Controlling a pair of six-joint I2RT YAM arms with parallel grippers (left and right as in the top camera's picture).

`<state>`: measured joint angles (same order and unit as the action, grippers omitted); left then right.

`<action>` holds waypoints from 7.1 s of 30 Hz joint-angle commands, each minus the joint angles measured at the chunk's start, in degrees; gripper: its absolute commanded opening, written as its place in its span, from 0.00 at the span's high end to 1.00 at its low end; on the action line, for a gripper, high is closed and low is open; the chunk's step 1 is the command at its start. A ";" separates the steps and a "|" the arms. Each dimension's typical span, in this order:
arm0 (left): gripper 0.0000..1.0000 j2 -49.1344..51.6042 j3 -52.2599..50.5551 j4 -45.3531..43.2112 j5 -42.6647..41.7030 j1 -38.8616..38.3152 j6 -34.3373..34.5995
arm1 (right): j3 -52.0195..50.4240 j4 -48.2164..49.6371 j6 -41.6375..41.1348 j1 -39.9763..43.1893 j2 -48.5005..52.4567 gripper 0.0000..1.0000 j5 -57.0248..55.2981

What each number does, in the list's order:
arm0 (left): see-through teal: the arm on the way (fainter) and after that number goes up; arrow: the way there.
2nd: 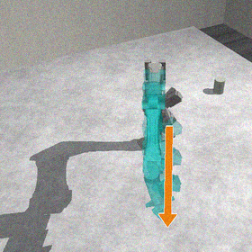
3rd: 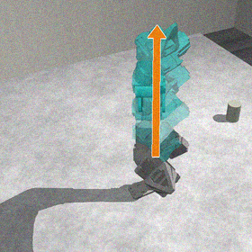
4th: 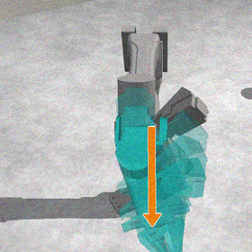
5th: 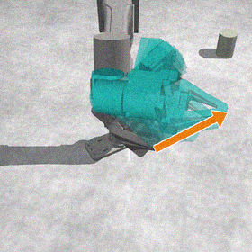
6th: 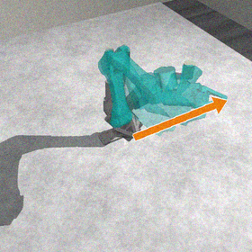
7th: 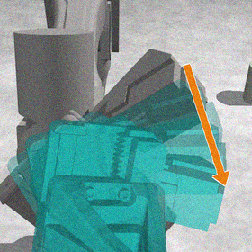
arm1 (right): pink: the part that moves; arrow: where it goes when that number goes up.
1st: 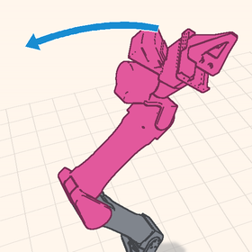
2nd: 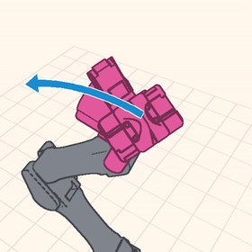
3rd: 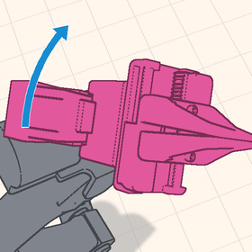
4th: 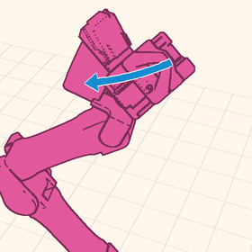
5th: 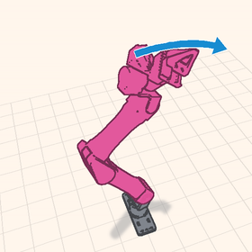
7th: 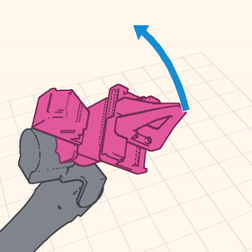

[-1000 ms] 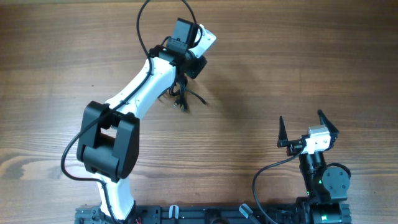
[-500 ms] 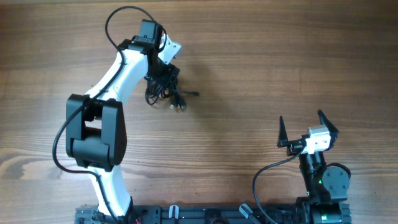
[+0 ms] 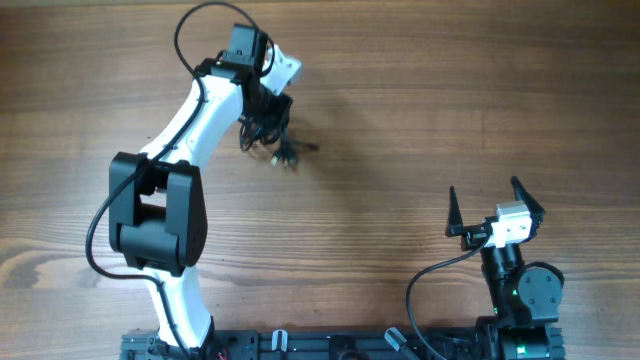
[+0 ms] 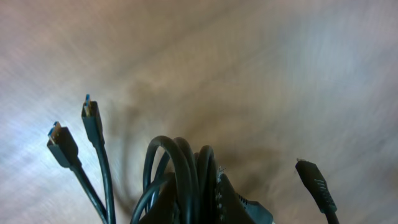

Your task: Untangle cables

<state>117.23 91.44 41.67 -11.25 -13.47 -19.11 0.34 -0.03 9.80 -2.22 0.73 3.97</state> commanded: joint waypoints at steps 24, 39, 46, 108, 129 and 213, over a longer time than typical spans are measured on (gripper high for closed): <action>0.96 0.11 7.78 -1.51 11.39 0.13 43.58 | -0.04 0.13 0.74 -0.13 -0.31 0.00 -0.94; 0.59 0.11 7.78 -1.75 10.25 -1.05 43.58 | -0.04 0.13 0.74 -0.13 -0.31 0.00 -0.94; 0.52 0.11 7.78 -2.27 10.25 -1.49 43.63 | -0.04 0.13 0.74 -0.13 -0.31 0.00 -0.94; 0.29 1.75 7.78 -2.60 10.69 -1.86 43.60 | -0.04 0.15 0.74 -0.13 -0.31 0.00 -0.94; 0.27 1.75 7.78 -2.64 10.69 -1.86 43.60 | -0.04 0.13 0.72 -0.13 -0.31 0.00 -0.94; 0.14 2.56 7.80 -1.33 10.71 -3.13 43.54 | -0.04 0.13 0.74 -0.13 -0.31 0.00 -0.94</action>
<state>119.07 98.54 40.73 -0.71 -16.62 24.53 0.34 -0.03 10.37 -2.22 0.73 3.97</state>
